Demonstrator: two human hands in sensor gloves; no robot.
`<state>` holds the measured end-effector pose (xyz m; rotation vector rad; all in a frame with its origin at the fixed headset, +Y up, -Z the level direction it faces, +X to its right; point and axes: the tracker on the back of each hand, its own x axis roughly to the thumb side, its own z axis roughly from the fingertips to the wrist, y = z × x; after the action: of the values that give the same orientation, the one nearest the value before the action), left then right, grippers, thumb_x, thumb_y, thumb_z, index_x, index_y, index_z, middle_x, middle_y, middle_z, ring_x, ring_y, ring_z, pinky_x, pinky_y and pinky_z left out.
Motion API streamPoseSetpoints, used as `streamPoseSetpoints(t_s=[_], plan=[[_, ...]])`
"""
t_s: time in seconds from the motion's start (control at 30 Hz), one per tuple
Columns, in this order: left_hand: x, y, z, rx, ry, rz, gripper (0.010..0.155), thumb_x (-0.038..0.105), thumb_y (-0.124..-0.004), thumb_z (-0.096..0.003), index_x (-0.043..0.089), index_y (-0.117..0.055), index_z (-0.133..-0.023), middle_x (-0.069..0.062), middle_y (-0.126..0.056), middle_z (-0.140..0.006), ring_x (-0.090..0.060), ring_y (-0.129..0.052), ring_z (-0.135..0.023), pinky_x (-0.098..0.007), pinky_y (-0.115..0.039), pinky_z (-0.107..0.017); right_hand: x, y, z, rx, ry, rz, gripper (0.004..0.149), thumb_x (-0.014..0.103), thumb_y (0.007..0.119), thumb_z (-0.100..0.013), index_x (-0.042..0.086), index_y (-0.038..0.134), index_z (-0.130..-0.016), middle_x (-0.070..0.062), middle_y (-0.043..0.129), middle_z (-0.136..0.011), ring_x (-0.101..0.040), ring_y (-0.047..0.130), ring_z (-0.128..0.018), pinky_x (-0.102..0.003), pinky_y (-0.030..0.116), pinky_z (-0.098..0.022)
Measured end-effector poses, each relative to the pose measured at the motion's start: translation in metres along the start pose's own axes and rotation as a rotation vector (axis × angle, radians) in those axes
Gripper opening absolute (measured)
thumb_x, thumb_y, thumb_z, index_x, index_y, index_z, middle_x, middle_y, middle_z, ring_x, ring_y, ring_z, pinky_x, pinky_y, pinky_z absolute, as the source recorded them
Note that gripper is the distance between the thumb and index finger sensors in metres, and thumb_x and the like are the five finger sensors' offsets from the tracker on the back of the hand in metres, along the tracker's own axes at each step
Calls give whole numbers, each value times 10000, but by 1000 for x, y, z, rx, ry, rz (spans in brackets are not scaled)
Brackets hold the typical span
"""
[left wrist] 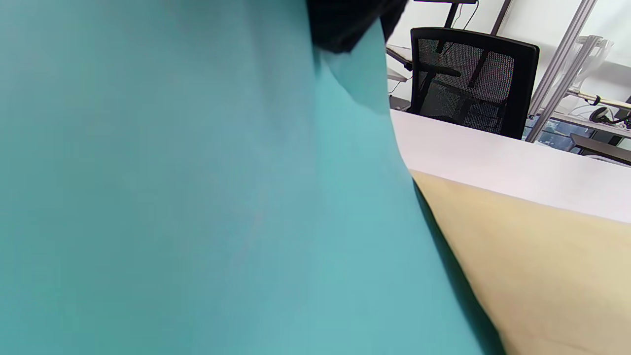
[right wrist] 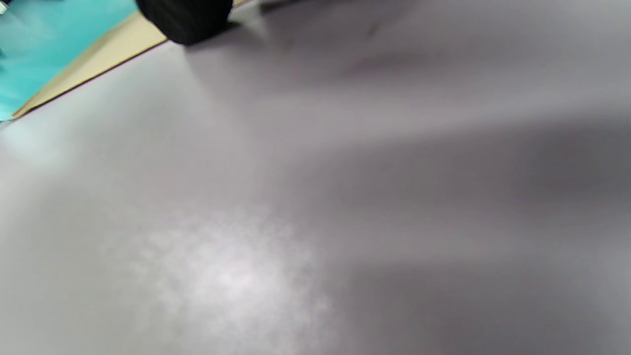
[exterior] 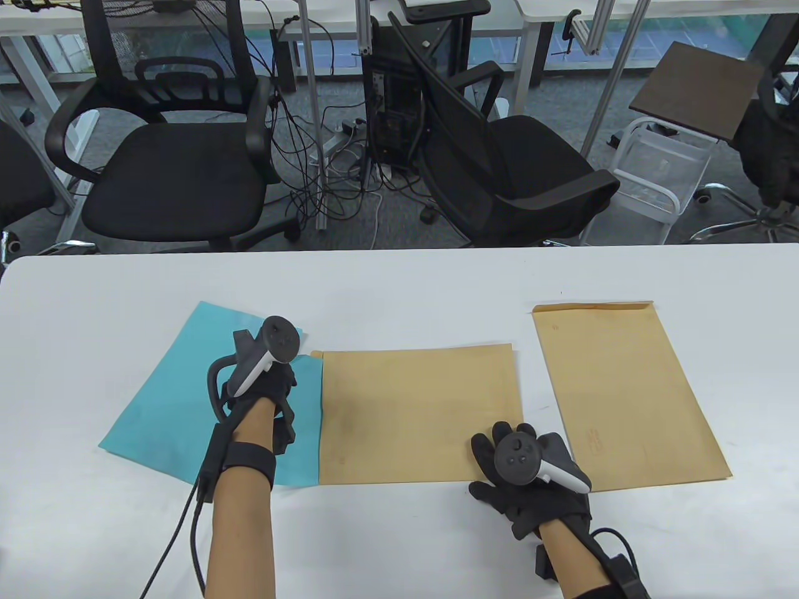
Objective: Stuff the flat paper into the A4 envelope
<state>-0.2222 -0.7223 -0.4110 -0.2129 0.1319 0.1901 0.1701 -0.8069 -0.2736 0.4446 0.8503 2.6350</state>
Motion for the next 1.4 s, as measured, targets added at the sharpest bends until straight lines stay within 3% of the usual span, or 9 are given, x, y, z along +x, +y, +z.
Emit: streamPoseSetpoints(t_s=[0.27,0.5,0.73,1.07,1.27,1.4], plan=[[3,-4,-3,0,-2,12,473,202,-714,-499,238,-711,-971,-91,-843,-888,-185,-1016,-456,-426,-839,-532,-1,0,0,6,-7,-16,760,430,581,-632,182,71,-1137,-187,-132,-1085,-556,-196,-903,-785,-74,-526],[5,-1,2,-21,-4,-3,655,277,-773,-475,142,-530,-1068,-167,-736,-988,-189,-1036,-518,-420,-841,-542,-1,-1,0,13,0,-23,762,430,591,-630,188,73,-1134,-173,-133,-1084,-545,-199,-903,-777,-78,-530],[-7,11,17,-72,10,64,758,284,-818,-457,80,-453,-1089,-199,-754,-966,-237,-1040,-589,-458,-824,-545,-2,-1,0,14,2,-30,756,434,590,-630,198,75,-1132,-161,-134,-1084,-535,-205,-903,-770,-84,-530],[-23,-5,42,-160,45,163,727,260,-807,-466,42,-475,-1075,-178,-844,-874,-260,-1053,-553,-474,-828,-522,-2,-1,0,12,0,-31,756,433,590,-631,196,75,-1132,-162,-134,-1084,-536,-206,-902,-770,-86,-529],[-23,-15,51,-31,21,172,656,202,-795,-458,54,-554,-1050,-155,-902,-799,-244,-1065,-484,-462,-851,-492,-3,-1,0,15,-6,-35,757,429,594,-630,197,78,-1133,-163,-135,-1085,-536,-210,-901,-771,-91,-526],[-20,-15,49,-39,27,182,643,196,-785,-460,67,-562,-1049,-152,-901,-798,-242,-1059,-480,-460,-848,-495,-3,-2,0,19,-10,-44,756,419,606,-627,203,89,-1135,-163,-134,-1085,-537,-211,-900,-769,-93,-526]])
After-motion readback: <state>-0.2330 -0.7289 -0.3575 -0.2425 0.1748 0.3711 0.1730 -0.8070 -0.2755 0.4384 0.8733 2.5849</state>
